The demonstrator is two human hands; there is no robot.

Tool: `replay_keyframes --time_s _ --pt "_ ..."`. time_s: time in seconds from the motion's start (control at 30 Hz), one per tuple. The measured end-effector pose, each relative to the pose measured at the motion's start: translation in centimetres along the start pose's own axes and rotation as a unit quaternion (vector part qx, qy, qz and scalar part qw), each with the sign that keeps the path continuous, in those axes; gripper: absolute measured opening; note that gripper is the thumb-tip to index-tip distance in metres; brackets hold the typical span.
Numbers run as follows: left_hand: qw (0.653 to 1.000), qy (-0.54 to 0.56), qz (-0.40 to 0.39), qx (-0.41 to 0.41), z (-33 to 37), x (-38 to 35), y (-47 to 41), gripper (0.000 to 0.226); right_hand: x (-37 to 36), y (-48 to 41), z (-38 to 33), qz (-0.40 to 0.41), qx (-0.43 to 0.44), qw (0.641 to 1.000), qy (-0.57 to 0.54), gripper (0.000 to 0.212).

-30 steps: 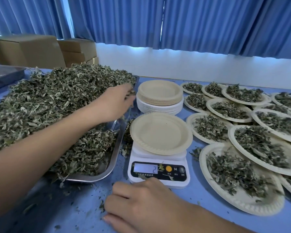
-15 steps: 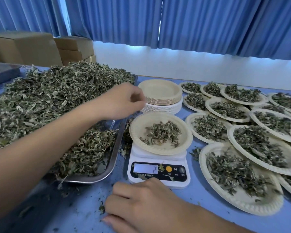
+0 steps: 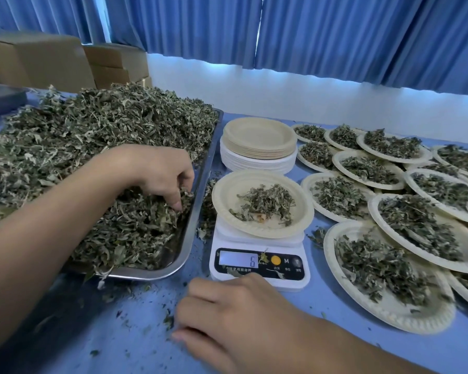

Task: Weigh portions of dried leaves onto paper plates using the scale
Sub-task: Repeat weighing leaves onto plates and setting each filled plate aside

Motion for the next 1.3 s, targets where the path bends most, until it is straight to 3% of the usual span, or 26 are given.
replay_keyframes --time_s 0.3,0.57,0.7,0.83,0.93,1.0,1.07,1.3 --pt "0.985 0.077 0.154 0.008 0.2 2.9 0.8 0.031 -0.2 -0.2 0.2 -0.002 -0.001 1.000 -0.005 0.025" --pt "0.993 0.017 0.100 0.054 0.0 1.8 1.1 0.023 -0.1 -0.1 0.2 0.012 -0.002 1.000 -0.003 0.024" --pt "0.989 0.033 0.127 0.062 -0.2 2.2 1.1 0.023 -0.3 -0.1 0.2 0.008 -0.001 1.000 -0.004 0.026" --pt "0.966 0.126 0.224 0.022 0.4 3.8 1.5 0.022 -0.2 -0.1 0.4 0.017 0.000 1.000 0.003 0.025" --pt "0.922 0.236 0.303 -0.042 1.8 4.4 2.1 0.019 -0.2 -0.1 0.3 0.022 0.002 1.000 0.000 0.024" --pt "0.892 0.336 0.287 -0.095 3.4 3.7 2.2 0.020 -0.2 -0.1 0.3 0.025 0.001 1.000 0.002 0.023" --pt "0.886 0.376 0.238 -0.129 4.6 2.5 1.6 0.030 -0.3 -0.1 0.3 0.024 0.000 1.000 0.004 0.024" --pt "0.912 0.304 0.249 -0.119 2.6 2.6 0.4 0.009 -0.4 -0.1 0.4 0.018 0.000 1.000 0.002 0.026"
Point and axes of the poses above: each hand's wrist, its own y-axis away from the middle knuckle, its own x-axis out of the back of the hand, z = x × y, the point moved 6 cm from there along -y, towards the middle knuckle
